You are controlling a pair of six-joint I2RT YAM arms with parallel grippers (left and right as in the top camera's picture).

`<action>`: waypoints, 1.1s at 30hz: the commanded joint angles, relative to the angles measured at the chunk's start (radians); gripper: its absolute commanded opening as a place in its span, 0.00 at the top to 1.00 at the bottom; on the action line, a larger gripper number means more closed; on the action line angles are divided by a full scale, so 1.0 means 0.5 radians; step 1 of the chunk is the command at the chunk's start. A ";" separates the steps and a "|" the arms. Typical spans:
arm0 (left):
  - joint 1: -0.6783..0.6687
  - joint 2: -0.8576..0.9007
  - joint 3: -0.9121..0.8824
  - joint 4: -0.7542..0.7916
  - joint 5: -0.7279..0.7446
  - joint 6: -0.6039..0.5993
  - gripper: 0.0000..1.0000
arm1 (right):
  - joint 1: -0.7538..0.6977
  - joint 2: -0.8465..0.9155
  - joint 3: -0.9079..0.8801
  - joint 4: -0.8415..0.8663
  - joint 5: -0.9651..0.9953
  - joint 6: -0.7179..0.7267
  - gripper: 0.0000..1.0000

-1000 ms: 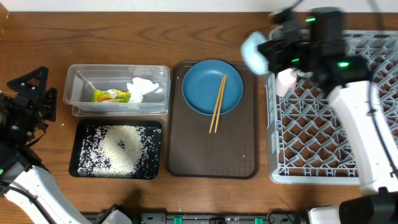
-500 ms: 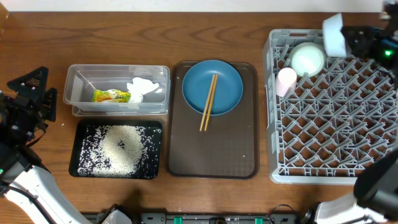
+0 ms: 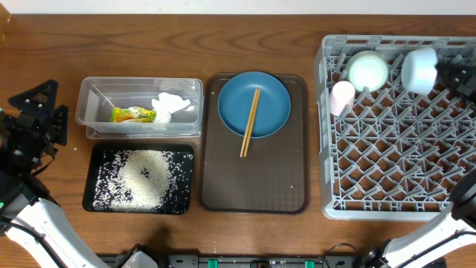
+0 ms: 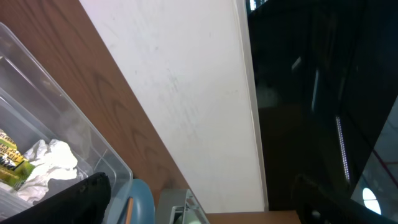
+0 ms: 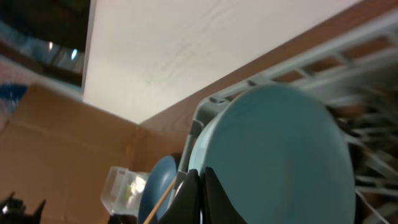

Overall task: Sort waste into correct bins and load items into the dishwasher rack
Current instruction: 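Lift the bowl and carry it right into the dish rack, then release the bowl and move the right gripper back to the chopsticks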

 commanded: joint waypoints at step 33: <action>0.008 0.001 0.026 0.008 0.027 -0.004 0.05 | -0.076 -0.082 0.011 -0.185 0.420 0.466 0.55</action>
